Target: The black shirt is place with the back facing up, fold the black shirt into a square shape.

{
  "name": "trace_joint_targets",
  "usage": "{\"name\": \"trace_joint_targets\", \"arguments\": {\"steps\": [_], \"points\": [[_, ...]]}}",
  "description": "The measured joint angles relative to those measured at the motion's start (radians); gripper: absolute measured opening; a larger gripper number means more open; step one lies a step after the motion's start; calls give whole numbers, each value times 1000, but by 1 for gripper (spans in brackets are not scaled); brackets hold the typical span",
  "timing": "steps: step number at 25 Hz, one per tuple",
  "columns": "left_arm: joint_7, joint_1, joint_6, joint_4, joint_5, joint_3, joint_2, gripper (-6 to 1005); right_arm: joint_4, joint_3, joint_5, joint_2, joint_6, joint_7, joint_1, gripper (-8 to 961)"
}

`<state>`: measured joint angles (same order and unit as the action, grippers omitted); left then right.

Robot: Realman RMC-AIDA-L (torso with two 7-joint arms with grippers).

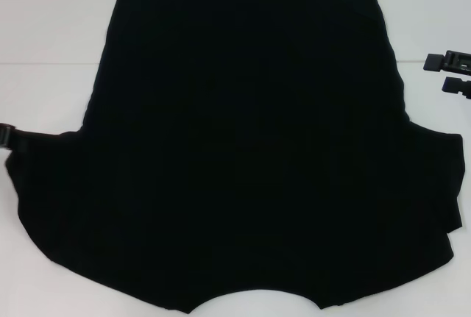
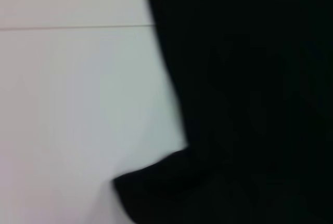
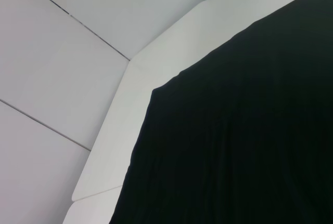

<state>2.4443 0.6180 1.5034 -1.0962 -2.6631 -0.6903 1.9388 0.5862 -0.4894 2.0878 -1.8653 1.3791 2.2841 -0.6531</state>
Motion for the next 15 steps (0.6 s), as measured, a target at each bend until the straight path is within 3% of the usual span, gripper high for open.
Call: {"name": "trace_joint_targets", "arguments": {"steps": [3,4,5,12,15], "points": [[-9,16,26,-35,3,-25,31,71,-1,0,0,0,0,0,4,915],[-11,25,32,-63,2,-50,56,73,-1,0,0,0,0,0,6,915],[-11,25,32,-63,2,-50,56,75,-1,0,0,0,0,0,6,915],[-11,69,26,-73,-17,-205,146,91,-2,0,0,0,-5,-1,6,915],[19,95,21,-44,-47,-224,160,97,-2,0,0,0,-9,-1,6,915]]}}
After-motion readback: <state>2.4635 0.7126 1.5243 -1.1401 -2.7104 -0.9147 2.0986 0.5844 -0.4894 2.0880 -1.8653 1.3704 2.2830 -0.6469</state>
